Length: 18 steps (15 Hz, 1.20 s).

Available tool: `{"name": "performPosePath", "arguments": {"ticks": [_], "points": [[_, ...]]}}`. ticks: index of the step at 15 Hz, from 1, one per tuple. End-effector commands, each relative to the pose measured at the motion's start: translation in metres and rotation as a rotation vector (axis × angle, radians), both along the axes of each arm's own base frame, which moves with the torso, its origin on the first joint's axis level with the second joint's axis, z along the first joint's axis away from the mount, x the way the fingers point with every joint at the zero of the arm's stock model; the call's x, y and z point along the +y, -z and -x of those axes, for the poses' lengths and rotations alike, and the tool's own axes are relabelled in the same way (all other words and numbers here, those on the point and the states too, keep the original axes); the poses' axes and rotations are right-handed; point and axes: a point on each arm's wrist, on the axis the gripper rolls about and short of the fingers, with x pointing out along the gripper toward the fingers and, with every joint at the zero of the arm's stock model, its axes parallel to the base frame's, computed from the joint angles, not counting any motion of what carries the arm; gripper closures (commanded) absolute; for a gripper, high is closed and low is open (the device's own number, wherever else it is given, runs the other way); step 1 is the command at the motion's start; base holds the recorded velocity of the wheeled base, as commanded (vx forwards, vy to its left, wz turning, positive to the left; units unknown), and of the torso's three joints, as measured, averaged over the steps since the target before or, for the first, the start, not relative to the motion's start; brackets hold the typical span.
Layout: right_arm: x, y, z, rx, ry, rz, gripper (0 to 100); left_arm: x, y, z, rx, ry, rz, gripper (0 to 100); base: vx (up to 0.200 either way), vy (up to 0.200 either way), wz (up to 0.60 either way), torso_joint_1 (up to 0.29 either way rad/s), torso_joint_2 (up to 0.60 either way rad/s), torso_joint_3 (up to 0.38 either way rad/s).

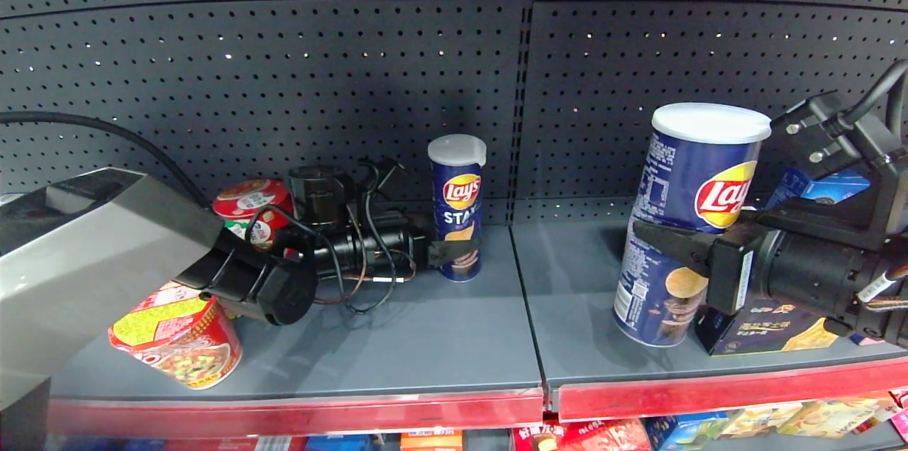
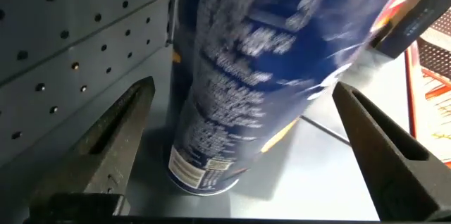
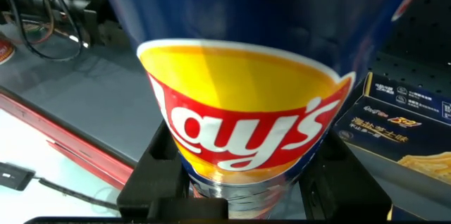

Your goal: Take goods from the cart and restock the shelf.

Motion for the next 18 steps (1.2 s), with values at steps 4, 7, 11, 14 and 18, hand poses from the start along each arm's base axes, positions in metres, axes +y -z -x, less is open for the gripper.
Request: {"name": "performPosePath", "arguments": {"ticks": [4,7,11,14,18], "points": [[0.000,0.001,0.000,0.002,-0.001,0.000,100,-0.014,0.007,-0.009,-0.003,0.020,0.003,0,0.000,0.000,0.00,0.000,0.00,0.000],[0.000,0.001,0.000,0.003,0.000,-0.002,100,-0.016,0.006,-0.010,-0.015,0.024,0.006,0,0.000,0.000,0.00,0.000,0.00,0.000],[-0.001,0.002,0.001,0.006,0.000,-0.001,100,-0.019,0.004,-0.011,-0.022,0.000,0.005,100,0.000,0.000,0.00,0.000,0.00,0.000],[-0.002,0.002,0.002,0.006,0.001,-0.001,100,-0.022,-0.001,-0.008,-0.030,-0.011,0.007,100,0.000,0.000,0.00,0.000,0.00,0.000],[-0.003,0.004,0.004,0.008,0.001,0.001,100,-0.021,-0.038,0.000,-0.103,-0.012,0.035,100,0.000,0.000,0.00,0.000,0.00,0.000]]}}
